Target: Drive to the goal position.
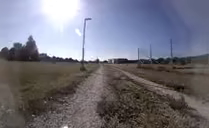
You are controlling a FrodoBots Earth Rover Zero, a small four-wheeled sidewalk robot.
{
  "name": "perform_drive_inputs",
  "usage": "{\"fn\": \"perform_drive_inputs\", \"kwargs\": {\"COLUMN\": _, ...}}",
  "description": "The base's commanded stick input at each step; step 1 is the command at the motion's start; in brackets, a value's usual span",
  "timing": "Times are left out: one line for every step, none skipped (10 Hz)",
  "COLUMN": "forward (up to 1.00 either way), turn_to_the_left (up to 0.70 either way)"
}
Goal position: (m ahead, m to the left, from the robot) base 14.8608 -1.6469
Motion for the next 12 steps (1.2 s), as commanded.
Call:
{"fn": "perform_drive_inputs", "kwargs": {"forward": 0.5, "turn_to_the_left": 0.0}}
{"fn": "perform_drive_inputs", "kwargs": {"forward": 0.5, "turn_to_the_left": 0.0}}
{"fn": "perform_drive_inputs", "kwargs": {"forward": 0.5, "turn_to_the_left": 0.0}}
{"fn": "perform_drive_inputs", "kwargs": {"forward": 0.5, "turn_to_the_left": 0.0}}
{"fn": "perform_drive_inputs", "kwargs": {"forward": 0.5, "turn_to_the_left": 0.0}}
{"fn": "perform_drive_inputs", "kwargs": {"forward": 0.5, "turn_to_the_left": 0.0}}
{"fn": "perform_drive_inputs", "kwargs": {"forward": 0.5, "turn_to_the_left": 0.0}}
{"fn": "perform_drive_inputs", "kwargs": {"forward": 0.5, "turn_to_the_left": 0.0}}
{"fn": "perform_drive_inputs", "kwargs": {"forward": 0.5, "turn_to_the_left": 0.0}}
{"fn": "perform_drive_inputs", "kwargs": {"forward": 0.5, "turn_to_the_left": 0.0}}
{"fn": "perform_drive_inputs", "kwargs": {"forward": 0.5, "turn_to_the_left": 0.0}}
{"fn": "perform_drive_inputs", "kwargs": {"forward": 0.5, "turn_to_the_left": 0.0}}
